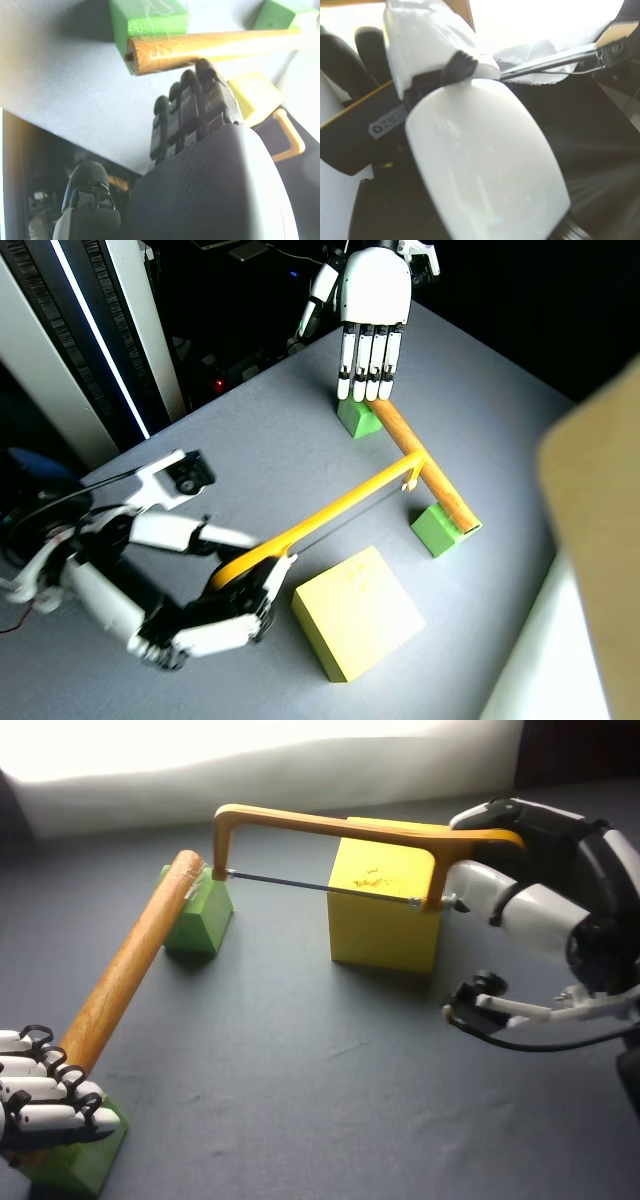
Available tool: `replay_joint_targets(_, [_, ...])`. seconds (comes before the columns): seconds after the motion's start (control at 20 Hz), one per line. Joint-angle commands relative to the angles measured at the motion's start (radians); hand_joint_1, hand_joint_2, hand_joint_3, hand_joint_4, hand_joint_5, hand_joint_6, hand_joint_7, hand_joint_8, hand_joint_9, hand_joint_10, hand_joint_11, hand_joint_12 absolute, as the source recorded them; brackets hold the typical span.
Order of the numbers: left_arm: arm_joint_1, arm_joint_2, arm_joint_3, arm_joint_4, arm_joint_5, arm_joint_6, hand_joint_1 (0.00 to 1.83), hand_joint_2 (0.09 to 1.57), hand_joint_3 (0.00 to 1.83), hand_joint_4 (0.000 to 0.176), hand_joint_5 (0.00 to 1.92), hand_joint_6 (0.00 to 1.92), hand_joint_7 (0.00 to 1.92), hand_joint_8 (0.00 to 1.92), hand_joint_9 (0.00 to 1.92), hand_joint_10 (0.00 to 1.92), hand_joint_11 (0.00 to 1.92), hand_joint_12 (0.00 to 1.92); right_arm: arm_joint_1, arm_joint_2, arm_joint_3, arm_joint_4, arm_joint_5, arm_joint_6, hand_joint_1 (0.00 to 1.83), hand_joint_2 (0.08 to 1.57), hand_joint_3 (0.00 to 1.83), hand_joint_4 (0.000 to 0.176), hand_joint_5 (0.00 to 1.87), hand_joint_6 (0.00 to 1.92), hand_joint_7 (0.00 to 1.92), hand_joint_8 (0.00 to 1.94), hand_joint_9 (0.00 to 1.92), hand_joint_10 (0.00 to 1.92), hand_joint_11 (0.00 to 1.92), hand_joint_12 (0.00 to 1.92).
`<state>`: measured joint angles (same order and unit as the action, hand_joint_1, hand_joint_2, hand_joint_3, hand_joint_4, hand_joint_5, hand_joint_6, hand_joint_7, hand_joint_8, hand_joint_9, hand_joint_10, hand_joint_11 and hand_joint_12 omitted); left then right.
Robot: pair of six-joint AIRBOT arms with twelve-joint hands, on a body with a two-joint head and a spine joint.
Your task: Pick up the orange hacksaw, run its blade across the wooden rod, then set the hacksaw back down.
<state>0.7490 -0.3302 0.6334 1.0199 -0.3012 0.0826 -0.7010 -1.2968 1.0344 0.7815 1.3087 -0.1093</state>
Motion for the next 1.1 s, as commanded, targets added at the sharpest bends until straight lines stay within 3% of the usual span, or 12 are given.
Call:
replay_joint_targets(0.0, [-0.010,0.001,0.004,-0.017,-0.031,0.001,0.00,1.19,0.00,0.000,0.16,0.00,0.16,0.00,0.15,0.00,0.00,0.42,0.019,-0.005,0.000,-0.051,0.114,0.010,1.37,1.12,0.00,0.000,0.90,0.91,0.96,1.05,0.93,1.26,0.90,1.30])
replay_joint_targets(0.25, [-0.011,0.000,0.004,-0.017,-0.031,0.001,0.00,1.20,0.00,0.000,0.13,0.00,0.13,0.00,0.13,0.00,0.00,0.34,0.072,-0.085,0.000,0.039,0.133,-0.068,1.37,1.13,0.00,0.000,0.86,0.95,0.95,1.07,0.92,1.30,0.88,1.35])
replay_joint_targets(0.5, [-0.012,-0.007,0.005,-0.017,-0.027,0.001,0.00,1.20,0.00,0.000,0.13,0.00,0.13,0.00,0.13,0.00,0.00,0.34,0.114,-0.152,0.011,0.052,0.066,-0.134,1.37,1.13,0.00,0.000,0.86,0.96,0.95,1.05,0.93,1.29,0.87,1.33])
replay_joint_targets(0.7, [-0.011,-0.009,0.005,-0.017,-0.027,0.001,0.01,1.19,0.00,0.000,0.17,0.00,0.17,0.00,0.16,0.00,0.00,0.42,0.128,-0.199,0.023,0.074,0.042,-0.180,1.38,1.13,0.00,0.000,0.87,0.94,0.96,1.04,0.93,1.28,0.88,1.33])
replay_joint_targets(1.05, [-0.012,-0.009,0.005,-0.017,-0.027,0.001,0.00,1.21,0.00,0.000,0.11,0.00,0.11,0.00,0.08,0.00,0.00,0.17,0.129,-0.231,0.027,0.141,0.043,-0.287,1.37,1.13,0.00,0.000,0.85,0.97,0.94,1.07,0.92,1.30,0.87,1.35])
